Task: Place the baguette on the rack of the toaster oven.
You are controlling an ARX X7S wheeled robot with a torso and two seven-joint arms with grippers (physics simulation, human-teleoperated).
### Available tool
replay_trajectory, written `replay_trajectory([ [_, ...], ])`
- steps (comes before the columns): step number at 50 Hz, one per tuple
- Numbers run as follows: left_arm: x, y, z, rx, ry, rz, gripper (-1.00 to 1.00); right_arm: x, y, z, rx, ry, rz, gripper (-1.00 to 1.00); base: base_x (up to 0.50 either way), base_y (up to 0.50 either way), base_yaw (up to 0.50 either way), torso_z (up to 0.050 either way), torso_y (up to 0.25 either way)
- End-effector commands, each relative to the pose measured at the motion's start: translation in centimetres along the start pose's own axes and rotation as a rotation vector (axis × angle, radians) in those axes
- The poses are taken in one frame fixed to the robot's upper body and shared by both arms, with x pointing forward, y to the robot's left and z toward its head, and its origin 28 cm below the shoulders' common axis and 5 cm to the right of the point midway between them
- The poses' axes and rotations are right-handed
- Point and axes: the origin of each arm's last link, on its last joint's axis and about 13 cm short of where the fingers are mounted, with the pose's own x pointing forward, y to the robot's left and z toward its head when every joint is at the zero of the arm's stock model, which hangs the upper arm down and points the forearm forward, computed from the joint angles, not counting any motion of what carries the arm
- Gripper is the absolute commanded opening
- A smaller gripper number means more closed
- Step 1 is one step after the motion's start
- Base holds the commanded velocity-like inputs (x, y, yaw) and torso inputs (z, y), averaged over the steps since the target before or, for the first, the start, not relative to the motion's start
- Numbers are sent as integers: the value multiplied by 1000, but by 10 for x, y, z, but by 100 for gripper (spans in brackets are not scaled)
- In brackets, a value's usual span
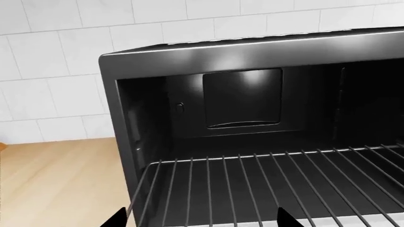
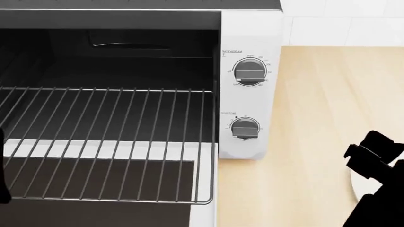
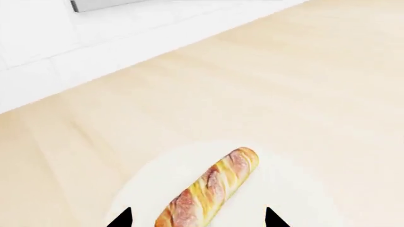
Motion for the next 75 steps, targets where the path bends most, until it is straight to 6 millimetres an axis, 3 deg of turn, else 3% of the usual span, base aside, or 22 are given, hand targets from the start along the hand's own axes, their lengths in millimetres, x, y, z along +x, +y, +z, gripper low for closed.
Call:
replay_trajectory([
  [1,-2,3,1,-8,-5,6,100,14,18,3,96,148,-81,100,0,0,0,0,0],
  [7,1,2,2,-12,-12,19,100,21,30,5,94,167,-68,100,0,0,0,0,0],
  [14,-1,3,0,-11,-7,14,100,33,35,21,137,176,-84,100,0,0,0,0,0],
  [31,-1,3,-1,-22,-5,19,100,61,46,38,156,185,-188,100,0,0,0,0,0],
  [75,-8,8,12,-83,-113,13,100,80,44,21,141,227,-237,100,0,0,0,0,0],
])
